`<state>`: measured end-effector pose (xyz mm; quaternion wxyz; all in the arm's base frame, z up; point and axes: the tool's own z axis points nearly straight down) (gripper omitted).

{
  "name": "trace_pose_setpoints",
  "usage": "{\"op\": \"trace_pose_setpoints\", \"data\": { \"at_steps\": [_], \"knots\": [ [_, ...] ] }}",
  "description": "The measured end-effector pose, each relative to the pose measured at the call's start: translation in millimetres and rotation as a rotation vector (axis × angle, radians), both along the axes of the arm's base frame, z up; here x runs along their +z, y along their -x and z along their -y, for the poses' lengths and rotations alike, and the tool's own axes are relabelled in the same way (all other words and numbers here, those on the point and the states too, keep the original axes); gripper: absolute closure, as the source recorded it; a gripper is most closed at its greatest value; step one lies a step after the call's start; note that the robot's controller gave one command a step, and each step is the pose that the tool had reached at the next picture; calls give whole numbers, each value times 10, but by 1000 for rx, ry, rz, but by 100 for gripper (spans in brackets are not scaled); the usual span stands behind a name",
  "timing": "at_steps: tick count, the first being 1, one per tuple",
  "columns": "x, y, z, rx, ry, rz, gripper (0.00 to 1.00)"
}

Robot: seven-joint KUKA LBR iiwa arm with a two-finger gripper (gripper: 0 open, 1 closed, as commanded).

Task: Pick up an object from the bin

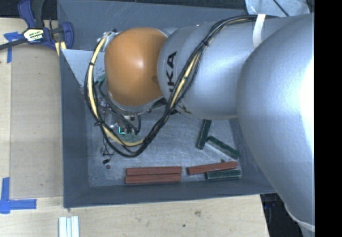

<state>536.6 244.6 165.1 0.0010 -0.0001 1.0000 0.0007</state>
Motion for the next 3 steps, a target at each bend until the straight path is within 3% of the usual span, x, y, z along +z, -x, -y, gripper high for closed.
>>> {"op": "trace_pose_setpoints", "data": {
  "at_steps": [1, 2, 3],
  "knots": [
    [-947, -853, 574, 146, 0, 2, 0],
    [-947, -710, 1645, 169, 6, 0, 0],
    [341, -935, 1668, 278, 2, 12, 0]
  ]
}}
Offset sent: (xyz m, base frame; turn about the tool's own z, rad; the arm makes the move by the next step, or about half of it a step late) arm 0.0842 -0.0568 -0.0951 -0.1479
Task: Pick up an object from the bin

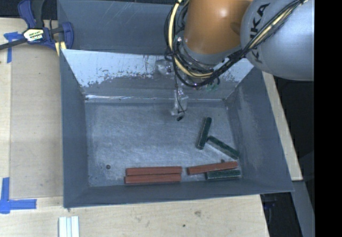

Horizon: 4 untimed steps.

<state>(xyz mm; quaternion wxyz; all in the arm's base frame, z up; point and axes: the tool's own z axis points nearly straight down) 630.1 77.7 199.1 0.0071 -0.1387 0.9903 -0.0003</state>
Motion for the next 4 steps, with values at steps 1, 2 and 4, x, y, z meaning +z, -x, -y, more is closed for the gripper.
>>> {"op": "trace_pose_setpoints", "data": {
  "at_steps": [1, 2, 4],
  "knots": [
    [-567, 410, 848, 52, 5, -17, 0],
    [-540, 390, 800, 56, 1, -11, 100],
    [-630, 511, 1411, -224, 0, -13, 0]
  ]
}}
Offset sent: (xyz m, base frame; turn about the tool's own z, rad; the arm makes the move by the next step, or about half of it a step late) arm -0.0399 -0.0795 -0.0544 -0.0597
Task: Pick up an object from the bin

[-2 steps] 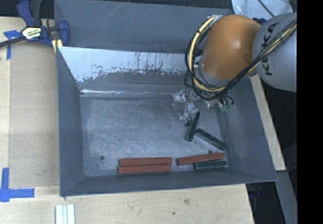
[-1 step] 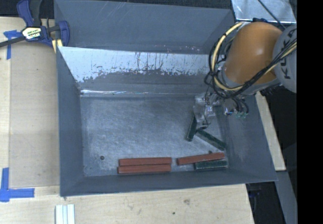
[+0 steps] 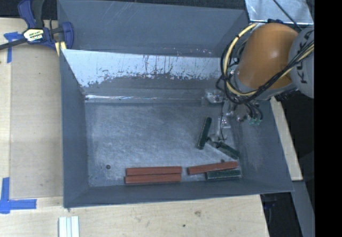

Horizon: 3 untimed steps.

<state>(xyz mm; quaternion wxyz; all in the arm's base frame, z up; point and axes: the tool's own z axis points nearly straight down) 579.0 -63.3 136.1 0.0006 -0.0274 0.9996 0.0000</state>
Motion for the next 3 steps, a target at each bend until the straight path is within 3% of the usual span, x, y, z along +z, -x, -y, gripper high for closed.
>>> {"op": "trace_pose_setpoints", "data": {
  "at_steps": [1, 2, 3],
  "knots": [
    [-659, -61, 299, 302, -1, -3, 0],
    [-617, -96, 312, 298, 4, 8, 100],
    [-641, -83, 298, 299, 1, 5, 0]
  ]
}}
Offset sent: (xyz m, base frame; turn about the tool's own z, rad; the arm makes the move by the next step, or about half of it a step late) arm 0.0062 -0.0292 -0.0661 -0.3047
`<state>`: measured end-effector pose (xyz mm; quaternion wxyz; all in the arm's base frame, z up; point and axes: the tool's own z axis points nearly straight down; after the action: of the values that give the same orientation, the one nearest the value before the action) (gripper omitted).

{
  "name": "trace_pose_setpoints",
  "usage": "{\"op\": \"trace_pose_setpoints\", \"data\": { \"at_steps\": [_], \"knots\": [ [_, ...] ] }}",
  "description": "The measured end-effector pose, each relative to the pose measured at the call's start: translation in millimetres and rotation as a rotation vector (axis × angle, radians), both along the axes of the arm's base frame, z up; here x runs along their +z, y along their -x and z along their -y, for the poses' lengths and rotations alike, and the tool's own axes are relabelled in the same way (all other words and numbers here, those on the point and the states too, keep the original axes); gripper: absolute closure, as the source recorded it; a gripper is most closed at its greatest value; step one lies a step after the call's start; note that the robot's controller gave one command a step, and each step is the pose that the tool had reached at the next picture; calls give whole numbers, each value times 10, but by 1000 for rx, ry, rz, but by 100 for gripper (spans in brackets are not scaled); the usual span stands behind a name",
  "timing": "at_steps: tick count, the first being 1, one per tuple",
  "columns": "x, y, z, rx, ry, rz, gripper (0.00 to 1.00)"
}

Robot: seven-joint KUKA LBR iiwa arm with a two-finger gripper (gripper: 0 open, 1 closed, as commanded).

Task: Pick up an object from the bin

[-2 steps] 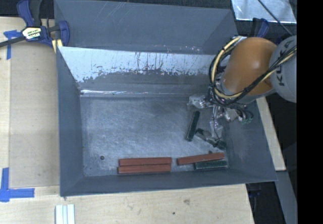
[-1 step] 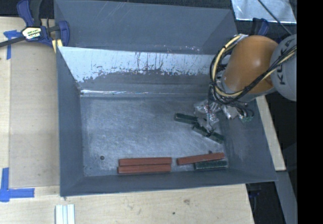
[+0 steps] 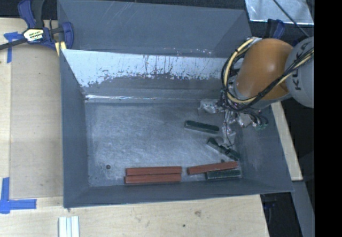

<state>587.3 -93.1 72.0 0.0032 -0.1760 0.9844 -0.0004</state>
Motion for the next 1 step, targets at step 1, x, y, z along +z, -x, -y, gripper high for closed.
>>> {"op": "trace_pose_setpoints", "data": {
  "at_steps": [1],
  "knots": [
    [10, 0, 13, -1, 2, -1, 100]
  ]
}}
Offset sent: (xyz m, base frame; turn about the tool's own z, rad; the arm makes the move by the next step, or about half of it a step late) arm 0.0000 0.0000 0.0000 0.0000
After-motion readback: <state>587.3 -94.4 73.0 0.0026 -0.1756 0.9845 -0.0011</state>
